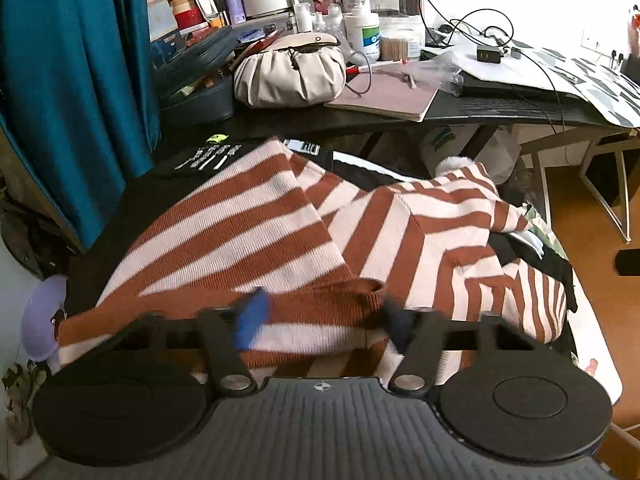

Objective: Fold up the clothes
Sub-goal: 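Close the left gripper on the striped sweater while the right gripper closes on it too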

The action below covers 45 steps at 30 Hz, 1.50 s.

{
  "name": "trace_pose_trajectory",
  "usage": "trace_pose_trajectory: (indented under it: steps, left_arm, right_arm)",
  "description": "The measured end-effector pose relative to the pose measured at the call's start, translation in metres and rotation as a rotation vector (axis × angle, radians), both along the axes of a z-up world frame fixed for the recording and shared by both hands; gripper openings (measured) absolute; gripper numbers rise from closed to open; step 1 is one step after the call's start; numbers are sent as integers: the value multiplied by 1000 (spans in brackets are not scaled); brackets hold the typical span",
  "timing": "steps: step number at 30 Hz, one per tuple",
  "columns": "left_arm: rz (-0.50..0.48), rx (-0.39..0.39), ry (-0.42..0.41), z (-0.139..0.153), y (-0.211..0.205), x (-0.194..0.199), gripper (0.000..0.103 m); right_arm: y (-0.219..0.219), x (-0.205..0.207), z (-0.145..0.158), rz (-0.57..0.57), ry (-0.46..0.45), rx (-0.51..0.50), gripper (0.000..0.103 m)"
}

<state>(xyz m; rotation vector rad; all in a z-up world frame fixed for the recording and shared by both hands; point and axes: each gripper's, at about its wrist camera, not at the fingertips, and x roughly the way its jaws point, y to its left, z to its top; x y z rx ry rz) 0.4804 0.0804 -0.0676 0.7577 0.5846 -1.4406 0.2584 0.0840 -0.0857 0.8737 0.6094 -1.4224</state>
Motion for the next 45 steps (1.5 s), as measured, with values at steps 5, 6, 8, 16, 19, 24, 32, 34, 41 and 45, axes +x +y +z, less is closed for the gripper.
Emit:
trace_pose_trajectory:
  steps: [5, 6, 8, 16, 19, 24, 32, 34, 41, 45]
  left_arm:
    - [54, 12, 34, 19, -6, 17, 8]
    - [75, 5, 30, 22, -5, 22, 8]
    - [129, -11, 24, 28, -1, 34, 7]
    - [236, -4, 46, 18, 2, 71, 13]
    - [235, 3, 3, 12, -2, 64, 39]
    - [182, 0, 58, 17, -6, 54, 66]
    - [74, 45, -22, -1, -26, 31, 49]
    - [90, 55, 22, -3, -28, 37, 13]
    - [177, -84, 42, 36, -9, 63, 8]
    - [303, -217, 26, 68, 3, 96, 8]
  right_arm:
    - [-25, 9, -11, 40, -50, 10, 98]
    - [-30, 12, -13, 52, -61, 9, 98]
    - [-40, 19, -15, 81, -76, 5, 98]
    - [-77, 52, -40, 156, -155, 37, 98]
    - [-80, 62, -47, 168, -178, 55, 99]
    - [-77, 73, -53, 205, -187, 64, 99]
    - [-68, 73, -65, 209, -243, 91, 98]
    - [-67, 70, -67, 196, -263, 98, 98]
    - [-58, 66, -64, 234, -378, 96, 94]
    - [-59, 75, -59, 263, -415, 72, 94]
